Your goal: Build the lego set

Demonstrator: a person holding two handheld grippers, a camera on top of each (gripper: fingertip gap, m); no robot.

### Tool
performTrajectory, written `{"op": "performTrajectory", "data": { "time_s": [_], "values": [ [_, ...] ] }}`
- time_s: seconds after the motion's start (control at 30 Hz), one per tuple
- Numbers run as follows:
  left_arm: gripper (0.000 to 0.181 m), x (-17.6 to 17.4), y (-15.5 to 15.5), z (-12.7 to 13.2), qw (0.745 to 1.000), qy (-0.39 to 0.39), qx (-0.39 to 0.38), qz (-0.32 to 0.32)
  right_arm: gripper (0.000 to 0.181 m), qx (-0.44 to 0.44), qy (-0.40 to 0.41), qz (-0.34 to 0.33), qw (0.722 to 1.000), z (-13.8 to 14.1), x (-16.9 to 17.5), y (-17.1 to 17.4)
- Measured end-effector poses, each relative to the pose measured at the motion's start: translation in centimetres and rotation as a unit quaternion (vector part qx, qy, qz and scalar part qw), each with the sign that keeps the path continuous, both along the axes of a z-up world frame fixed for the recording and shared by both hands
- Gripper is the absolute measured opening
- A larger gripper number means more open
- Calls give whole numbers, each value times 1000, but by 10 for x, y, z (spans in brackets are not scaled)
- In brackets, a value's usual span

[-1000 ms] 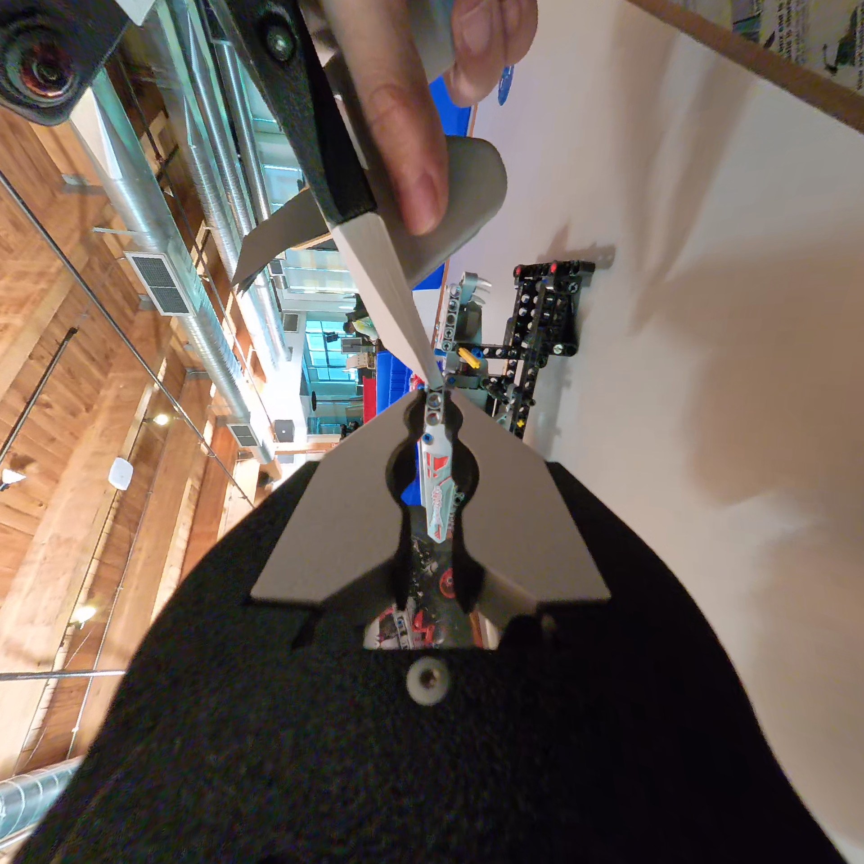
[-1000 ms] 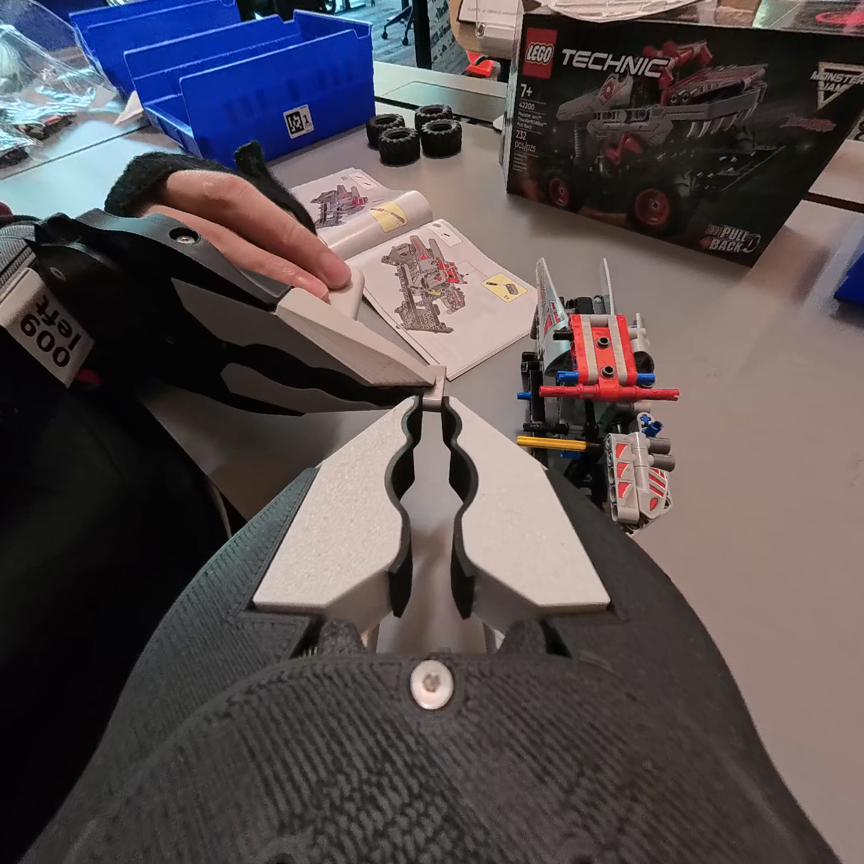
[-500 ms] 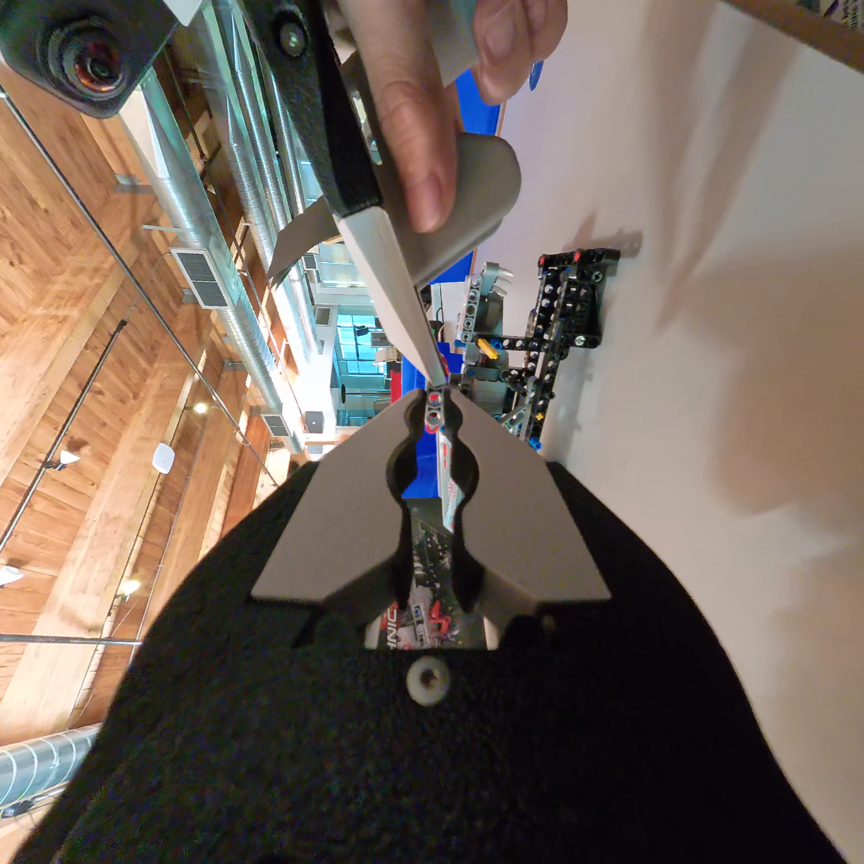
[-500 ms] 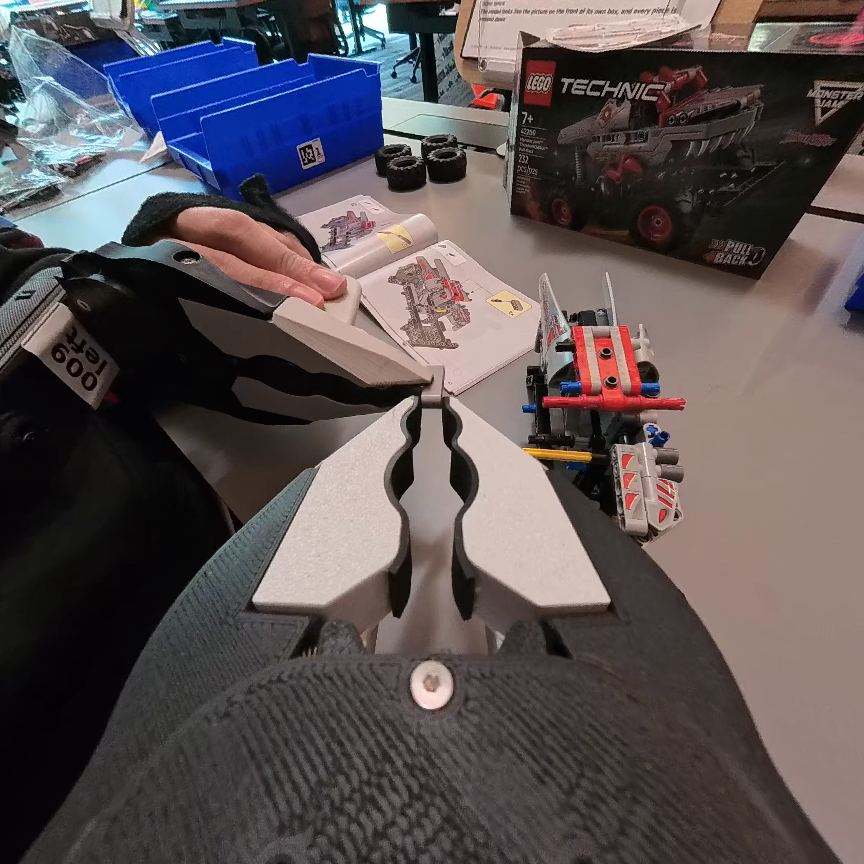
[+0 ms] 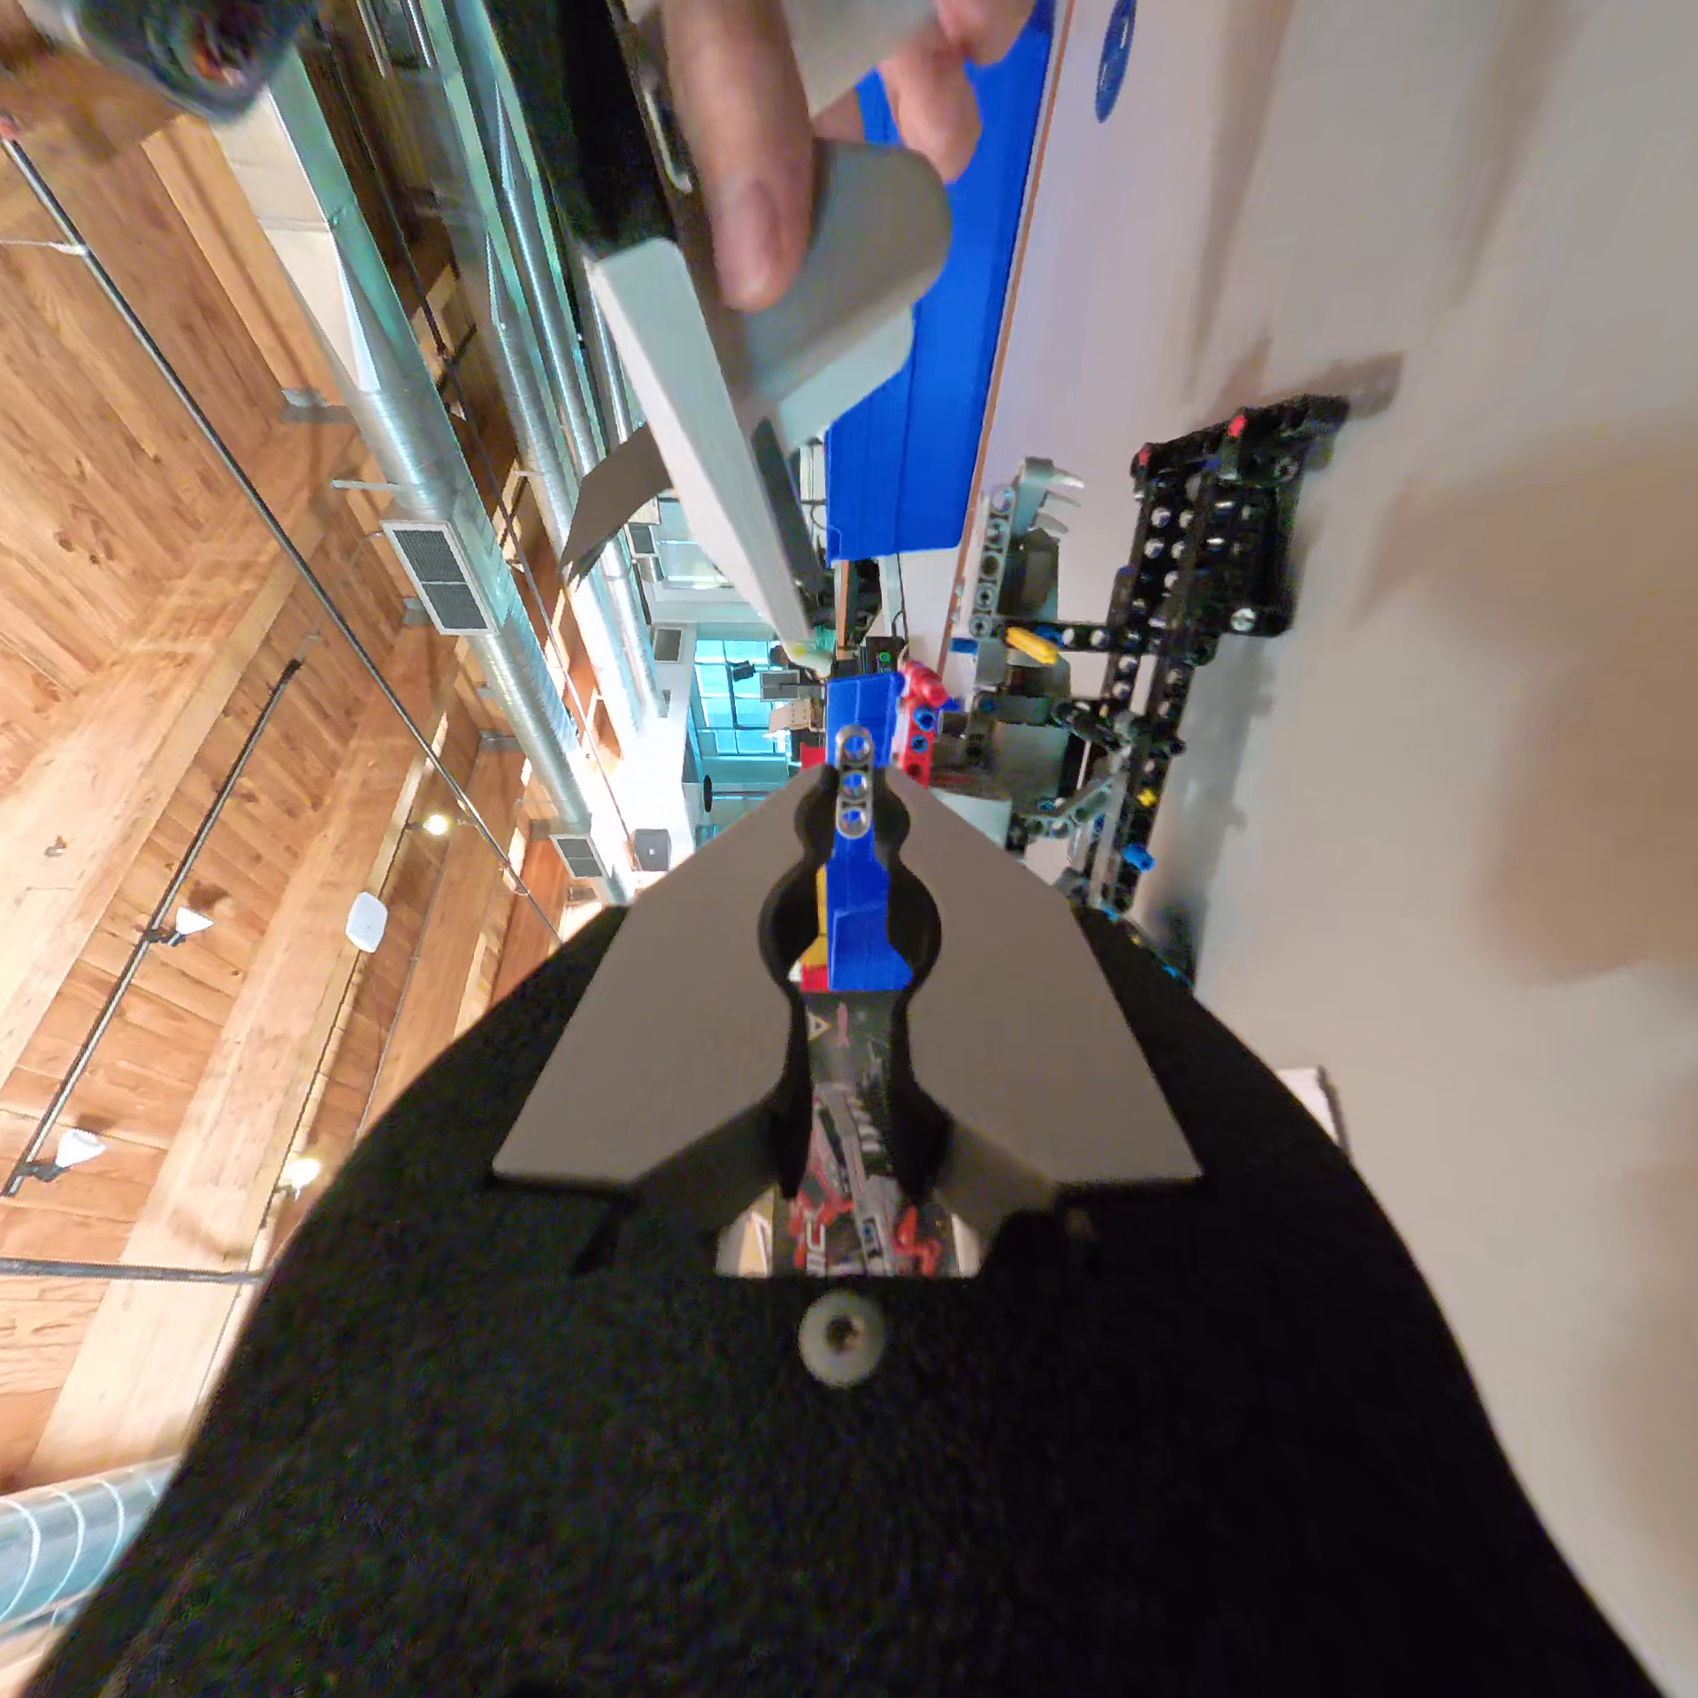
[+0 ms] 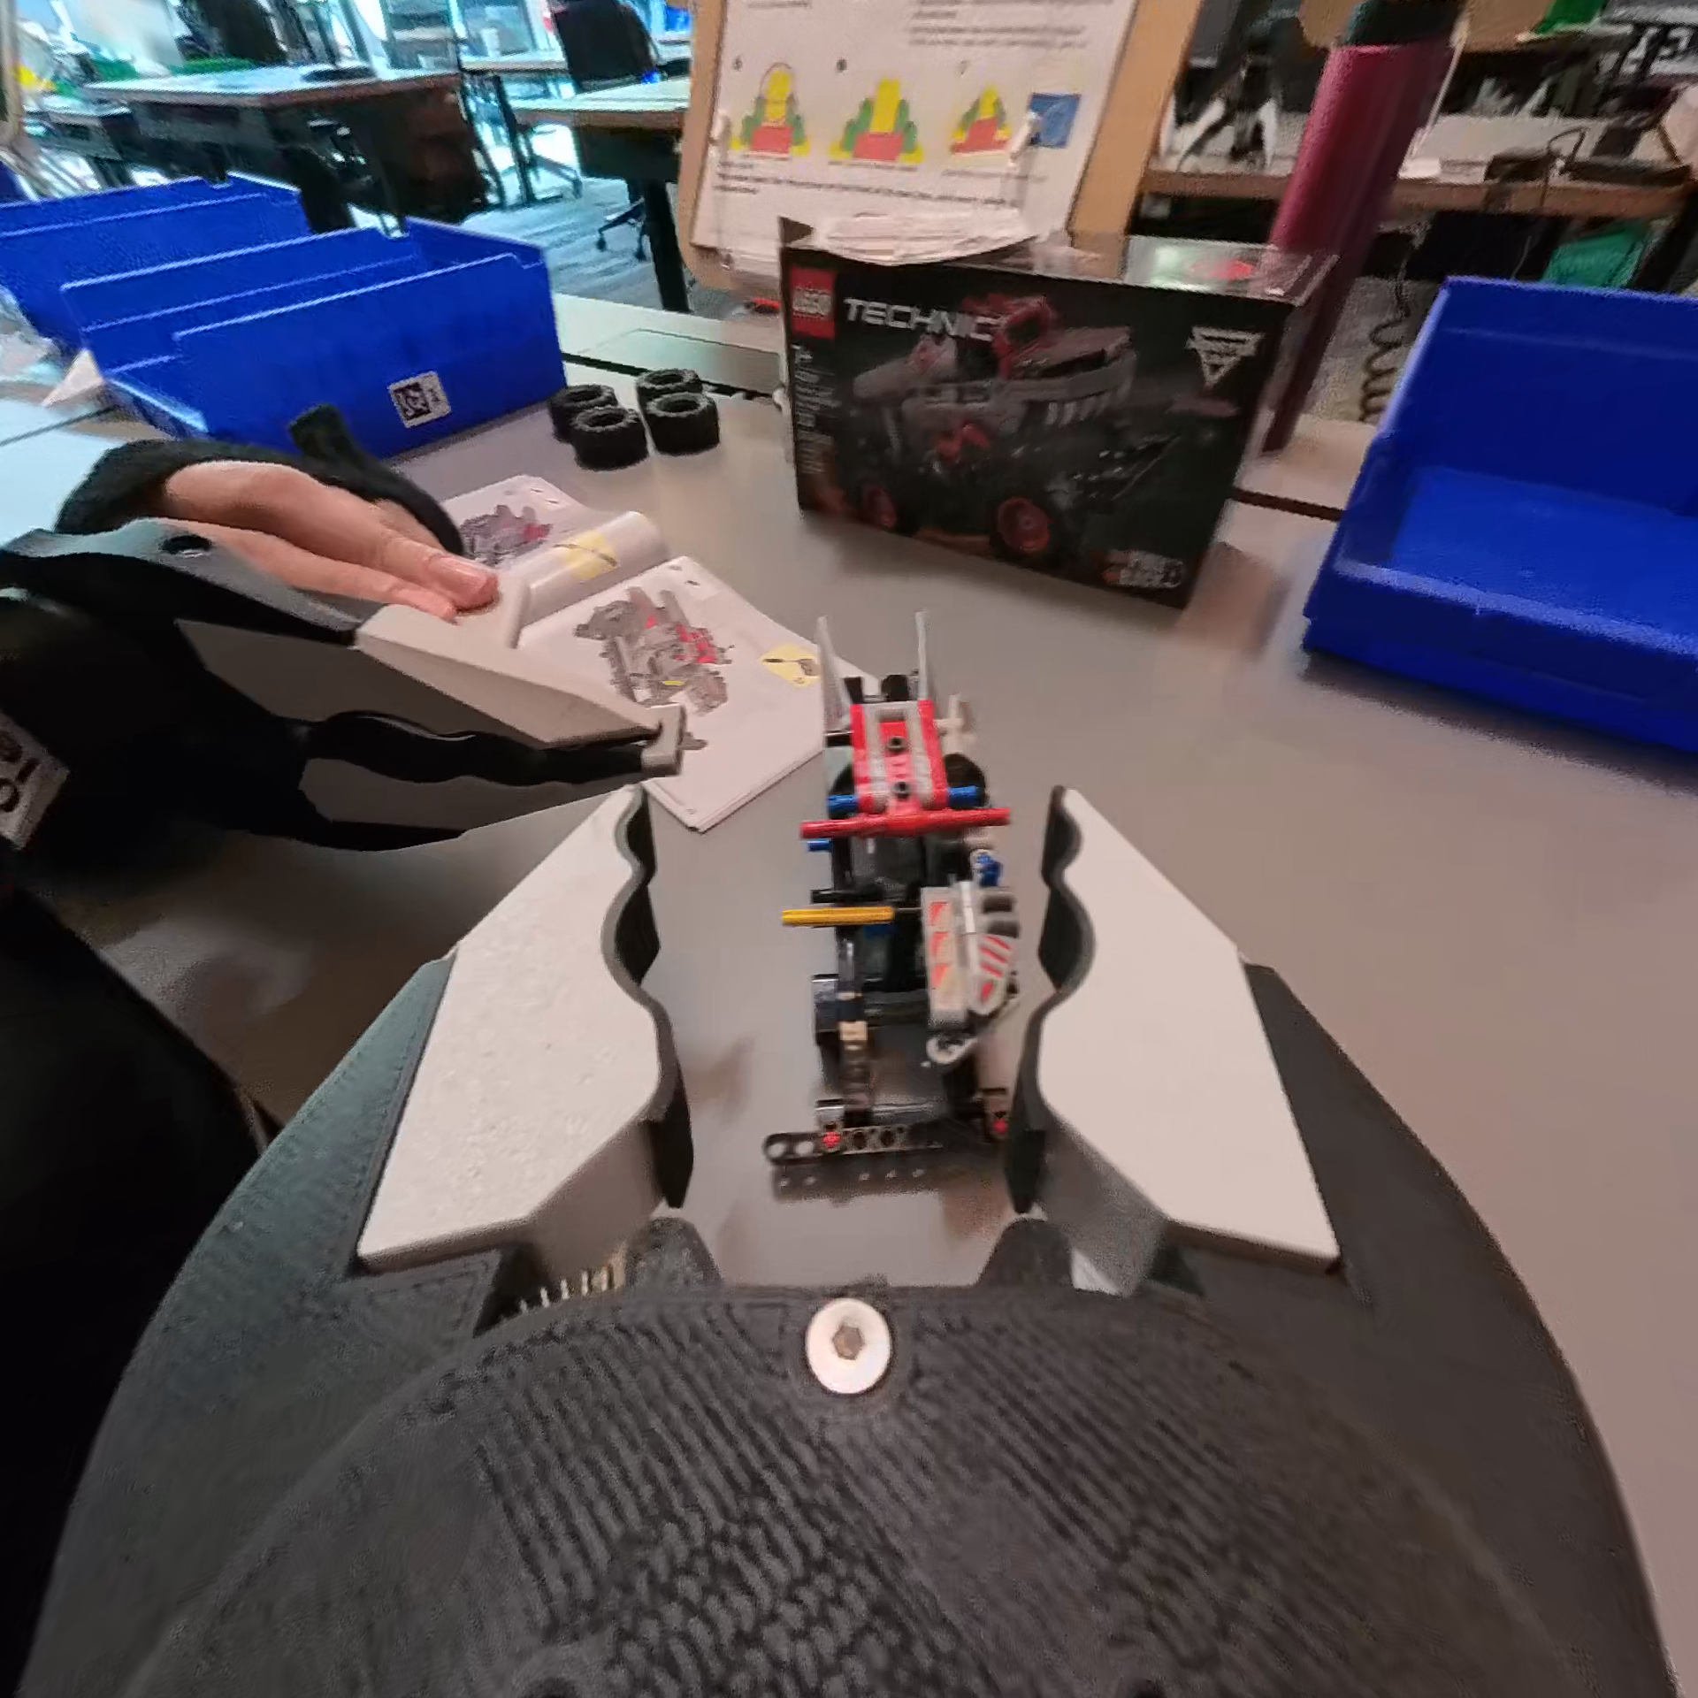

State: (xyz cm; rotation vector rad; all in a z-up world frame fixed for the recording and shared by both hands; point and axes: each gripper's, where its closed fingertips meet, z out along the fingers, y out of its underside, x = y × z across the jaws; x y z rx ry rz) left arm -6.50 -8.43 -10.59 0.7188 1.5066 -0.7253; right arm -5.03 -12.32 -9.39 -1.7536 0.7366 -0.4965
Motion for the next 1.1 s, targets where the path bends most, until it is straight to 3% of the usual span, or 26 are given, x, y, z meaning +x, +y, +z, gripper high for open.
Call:
{"op": "performTrajectory", "data": {
  "time_s": [0.23, 0.67, 1.1],
  "values": [
    [4, 5, -18, -16, 1000, 3, 11, -9, 100, -47, 40, 37, 997, -33, 16, 5],
    [4, -1, -24, -28, 1000, -14, 20, -5, 74, -5, 17, 64, 998, -40, 25, 8],
    [4, 0, -20, -28, 1000, -6, 21, 7, 66, -16, -4, 55, 998, -42, 27, 9]
  ]
}}
